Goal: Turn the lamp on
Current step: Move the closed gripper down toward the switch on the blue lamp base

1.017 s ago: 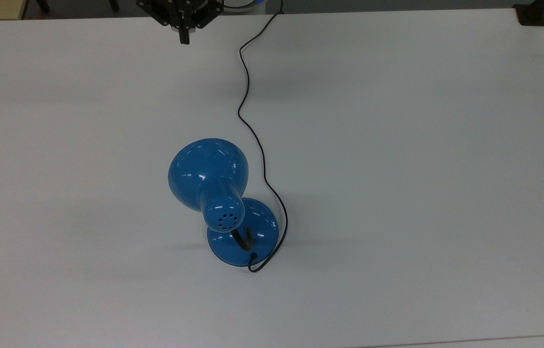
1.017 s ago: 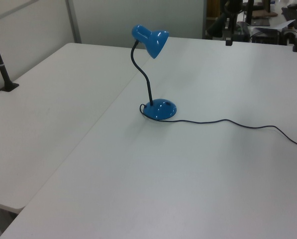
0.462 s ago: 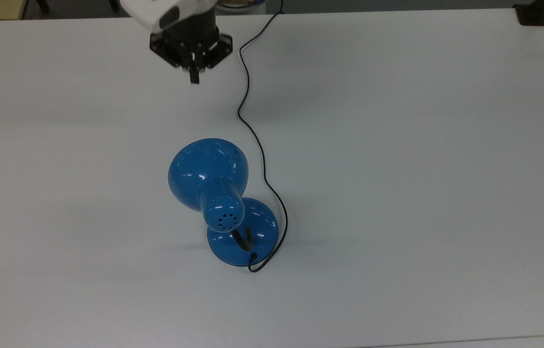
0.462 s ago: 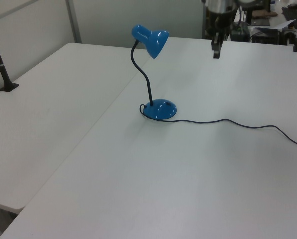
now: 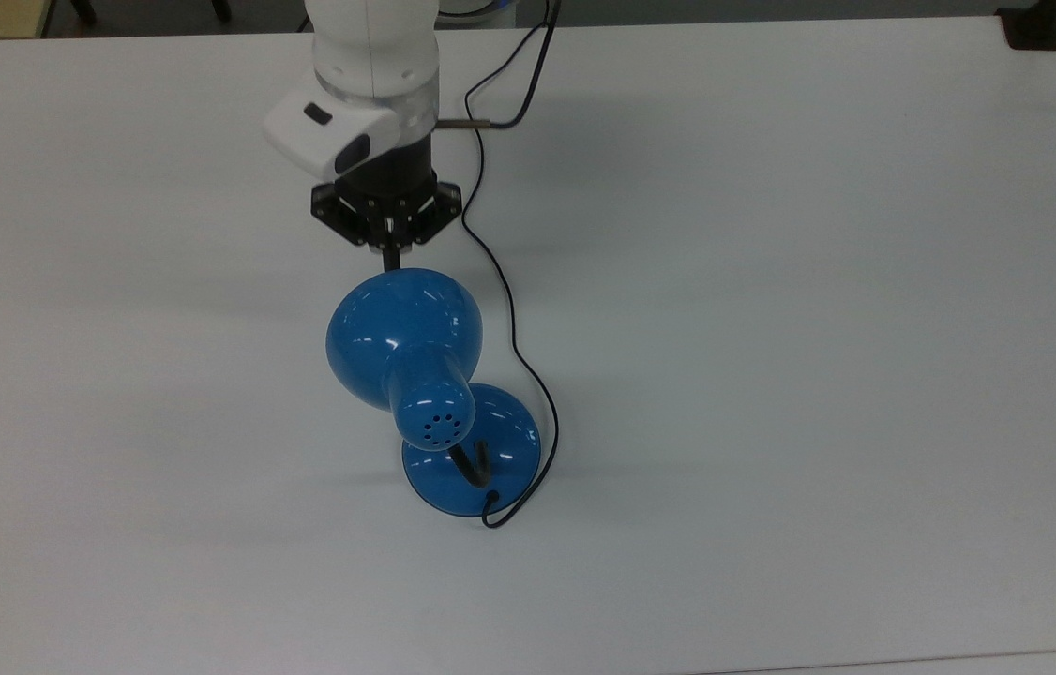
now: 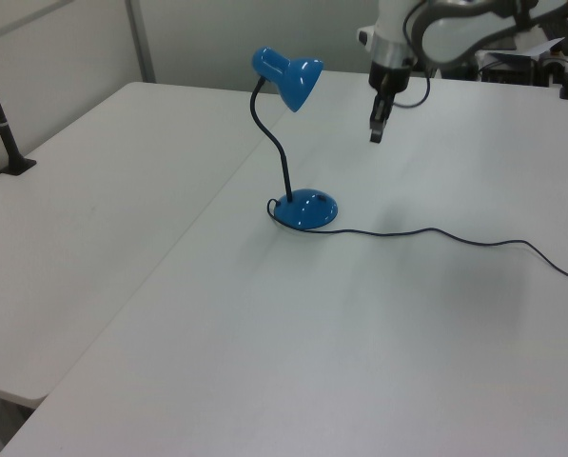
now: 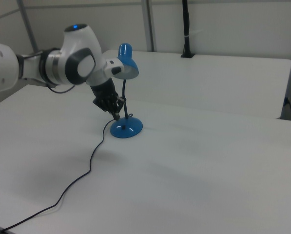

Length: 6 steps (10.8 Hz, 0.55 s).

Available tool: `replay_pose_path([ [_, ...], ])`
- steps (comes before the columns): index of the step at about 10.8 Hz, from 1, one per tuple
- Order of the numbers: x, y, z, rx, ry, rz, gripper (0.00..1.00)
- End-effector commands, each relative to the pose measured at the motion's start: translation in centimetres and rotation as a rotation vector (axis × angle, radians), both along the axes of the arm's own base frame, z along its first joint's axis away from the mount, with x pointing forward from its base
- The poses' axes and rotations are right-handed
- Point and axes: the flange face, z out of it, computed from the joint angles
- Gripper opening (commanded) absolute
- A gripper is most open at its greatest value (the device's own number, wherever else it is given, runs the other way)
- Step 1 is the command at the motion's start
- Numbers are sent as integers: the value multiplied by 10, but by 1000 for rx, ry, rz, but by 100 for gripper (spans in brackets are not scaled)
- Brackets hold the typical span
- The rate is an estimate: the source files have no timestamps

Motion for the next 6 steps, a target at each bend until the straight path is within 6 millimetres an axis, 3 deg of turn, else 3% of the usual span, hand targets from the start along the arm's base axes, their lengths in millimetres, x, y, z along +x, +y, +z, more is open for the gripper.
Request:
replay_pose_path([
  [1,8,13,-35,4,-81,58,0],
  [6,37,32,-85,44,-271,94,0],
])
